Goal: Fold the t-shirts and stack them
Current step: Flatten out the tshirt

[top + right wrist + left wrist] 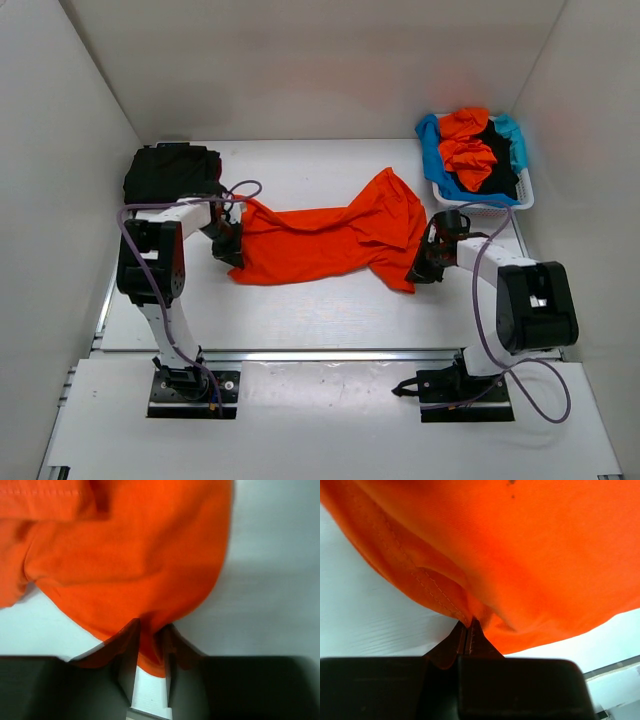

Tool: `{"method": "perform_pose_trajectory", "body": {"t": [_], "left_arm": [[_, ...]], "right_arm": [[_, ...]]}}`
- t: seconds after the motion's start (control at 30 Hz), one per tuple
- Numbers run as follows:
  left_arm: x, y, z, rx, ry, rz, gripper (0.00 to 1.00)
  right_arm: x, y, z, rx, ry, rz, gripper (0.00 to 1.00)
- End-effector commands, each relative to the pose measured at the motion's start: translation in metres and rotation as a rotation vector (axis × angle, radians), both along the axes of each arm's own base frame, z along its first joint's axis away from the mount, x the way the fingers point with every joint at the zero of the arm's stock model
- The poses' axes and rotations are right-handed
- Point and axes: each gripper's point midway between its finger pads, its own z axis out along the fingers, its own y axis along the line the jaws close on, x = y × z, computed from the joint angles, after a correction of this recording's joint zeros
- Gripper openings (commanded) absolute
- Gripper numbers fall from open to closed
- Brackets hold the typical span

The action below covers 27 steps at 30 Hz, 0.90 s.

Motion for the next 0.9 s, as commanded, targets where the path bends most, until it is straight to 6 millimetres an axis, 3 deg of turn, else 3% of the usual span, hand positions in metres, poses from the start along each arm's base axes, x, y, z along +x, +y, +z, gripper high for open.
{"method": "perform_pose_trajectory", "body": {"t": [0.0, 0.03, 0.1, 0.13, 0.2, 0.23, 0.27, 0.3, 0.33, 0.37, 0.4, 0.43, 0.47, 0.5, 0.53, 0.6, 0.67, 0.7, 0.73, 0.77, 0.8, 0.87], "left_arm": [[-0.009, -0.004, -0.018, -0.005, 0.013, -0.043, 0.00], [-0.009, -0.001, -0.015, -0.015, 0.008, -0.041, 0.00], [-0.006, 0.000, -0.004, -0.038, 0.000, -0.043, 0.00], [0.006, -0.003, 0.009, -0.062, -0.018, -0.041, 0.00], [0.042, 0.003, 0.039, -0.047, -0.098, -0.112, 0.00], [0.071, 0.009, 0.061, -0.013, -0.140, -0.117, 0.00], [0.107, 0.012, 0.097, -0.004, -0.241, -0.133, 0.00], [0.118, 0.013, 0.112, 0.028, -0.306, -0.181, 0.00], [0.133, 0.014, 0.141, 0.066, -0.408, -0.192, 0.00], [0.140, 0.011, 0.169, 0.093, -0.489, -0.231, 0.00], [0.141, 0.001, 0.183, 0.064, -0.529, -0.267, 0.00], [0.144, 0.000, 0.214, 0.034, -0.596, -0.260, 0.00], [0.149, 0.005, 0.238, 0.038, -0.657, -0.232, 0.00], [0.152, 0.012, 0.262, 0.045, -0.727, -0.193, 0.00], [0.154, 0.023, 0.272, 0.064, -0.752, -0.146, 0.00], [0.144, 0.032, 0.298, 0.053, -0.817, -0.117, 0.00], [0.128, 0.028, 0.289, 0.038, -0.784, -0.137, 0.00], [0.115, 0.031, 0.276, 0.041, -0.739, -0.132, 0.00], [0.109, 0.030, 0.266, 0.044, -0.712, -0.137, 0.00], [0.095, 0.027, 0.249, 0.039, -0.663, -0.149, 0.00], [0.077, 0.028, 0.229, 0.036, -0.593, -0.150, 0.00], [0.050, 0.024, 0.200, 0.020, -0.498, -0.179, 0.00]], "right_arm": [[-0.029, -0.016, -0.032, -0.102, 0.149, -0.006, 0.05], [-0.024, -0.014, -0.029, -0.094, 0.137, -0.004, 0.00], [-0.009, -0.008, -0.018, -0.053, 0.089, 0.006, 0.00], [0.002, -0.002, -0.006, -0.020, 0.040, 0.025, 0.00], [0.050, -0.001, 0.040, 0.000, -0.100, 0.042, 0.00], [0.061, -0.003, 0.054, -0.017, -0.130, 0.069, 0.00], [0.098, -0.006, 0.090, -0.033, -0.238, 0.087, 0.00], [0.128, -0.012, 0.136, -0.048, -0.340, 0.088, 0.00], [0.138, -0.017, 0.152, -0.054, -0.355, 0.086, 0.00], [0.164, -0.018, 0.205, -0.064, -0.483, 0.094, 0.00], [0.180, -0.026, 0.250, -0.078, -0.565, 0.075, 0.00], [0.189, -0.031, 0.291, -0.095, -0.653, 0.063, 0.00], [0.190, -0.033, 0.319, -0.103, -0.716, 0.060, 0.00], [0.189, -0.038, 0.329, -0.121, -0.740, 0.042, 0.00], [0.182, -0.039, 0.346, -0.129, -0.781, 0.033, 0.00], [0.167, -0.044, 0.352, -0.139, -0.802, 0.009, 0.00], [0.143, -0.043, 0.330, -0.134, -0.770, 0.013, 0.00], [0.127, -0.042, 0.336, -0.125, -0.792, 0.009, 0.00], [0.117, -0.041, 0.305, -0.123, -0.731, 0.012, 0.00], [0.101, -0.038, 0.289, -0.111, -0.700, 0.018, 0.00], [0.085, -0.034, 0.290, -0.109, -0.712, 0.018, 0.00], [0.057, -0.026, 0.244, -0.088, -0.610, 0.016, 0.00]]}}
